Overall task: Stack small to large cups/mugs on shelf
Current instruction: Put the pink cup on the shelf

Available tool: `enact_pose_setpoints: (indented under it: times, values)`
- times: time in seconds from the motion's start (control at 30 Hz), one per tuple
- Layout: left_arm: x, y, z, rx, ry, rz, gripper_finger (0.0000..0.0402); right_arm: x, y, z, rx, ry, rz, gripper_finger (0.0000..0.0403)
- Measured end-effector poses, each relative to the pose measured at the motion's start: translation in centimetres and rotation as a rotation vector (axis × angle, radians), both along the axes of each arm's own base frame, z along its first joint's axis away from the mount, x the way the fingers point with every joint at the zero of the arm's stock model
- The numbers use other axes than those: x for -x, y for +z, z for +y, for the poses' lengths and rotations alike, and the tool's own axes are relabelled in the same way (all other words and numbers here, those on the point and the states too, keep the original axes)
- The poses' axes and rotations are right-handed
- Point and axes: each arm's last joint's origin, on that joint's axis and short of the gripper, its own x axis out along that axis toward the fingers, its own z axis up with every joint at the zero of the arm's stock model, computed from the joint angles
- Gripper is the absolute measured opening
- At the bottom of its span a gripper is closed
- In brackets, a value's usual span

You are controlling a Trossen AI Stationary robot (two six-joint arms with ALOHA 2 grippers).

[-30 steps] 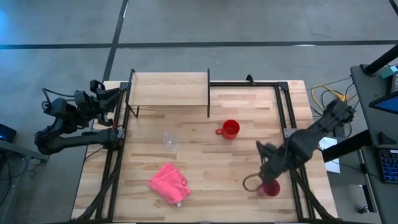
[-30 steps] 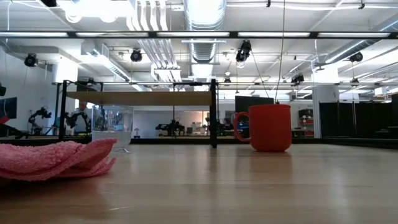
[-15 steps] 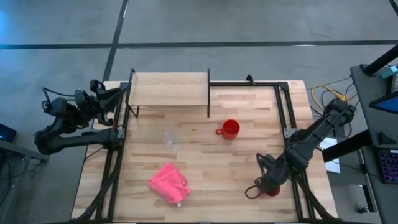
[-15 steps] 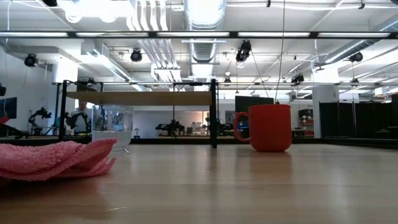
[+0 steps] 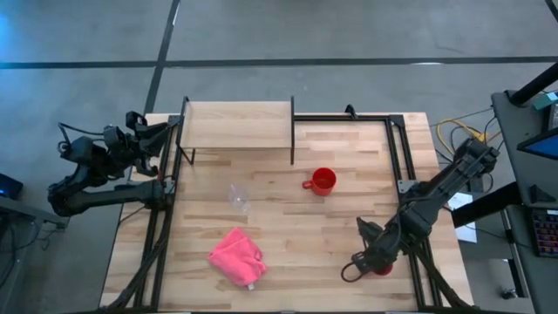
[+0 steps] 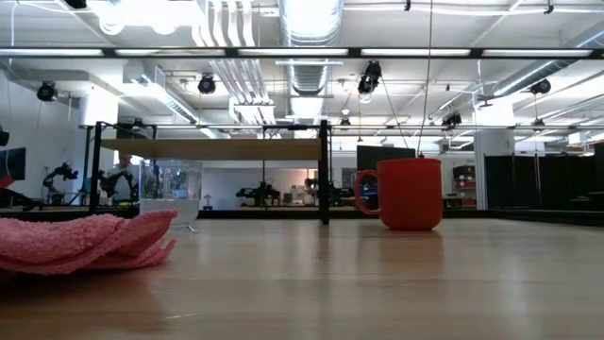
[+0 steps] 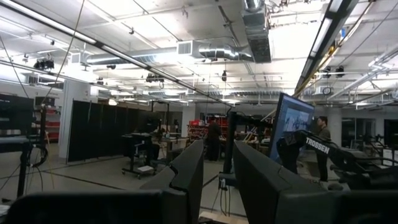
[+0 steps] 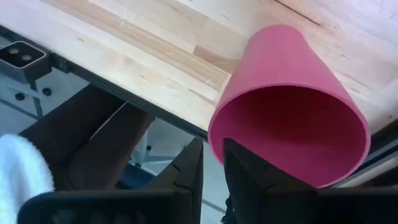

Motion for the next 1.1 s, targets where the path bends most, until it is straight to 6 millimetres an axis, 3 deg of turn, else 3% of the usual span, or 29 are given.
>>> enact_pose_setpoints:
  times: [0.57, 0.7, 0.93, 1.1]
  values:
    - [0.0, 0.0, 0.0, 0.000, 0.000, 0.000, 0.0075, -1.0, -2.2, 0.8, 0.061, -0.008, 0.070, 0.0055]
    - [0.0, 0.0, 0.0, 0.000, 0.000, 0.000, 0.0075, -1.4, -2.5, 0.7, 0.072, -0.015, 0.081, 0.0027]
    - [0.0, 0.0, 0.0, 0.000, 0.000, 0.000, 0.0075, -3.6, -0.8, -0.7, 0.063, 0.004, -0.009, 0.0010]
    - [0.0, 0.0, 0.0, -0.001, 0.000, -0.004, 0.0075, -6.3, 2.3, -3.8, 0.163, 0.082, -0.163, 0.0009]
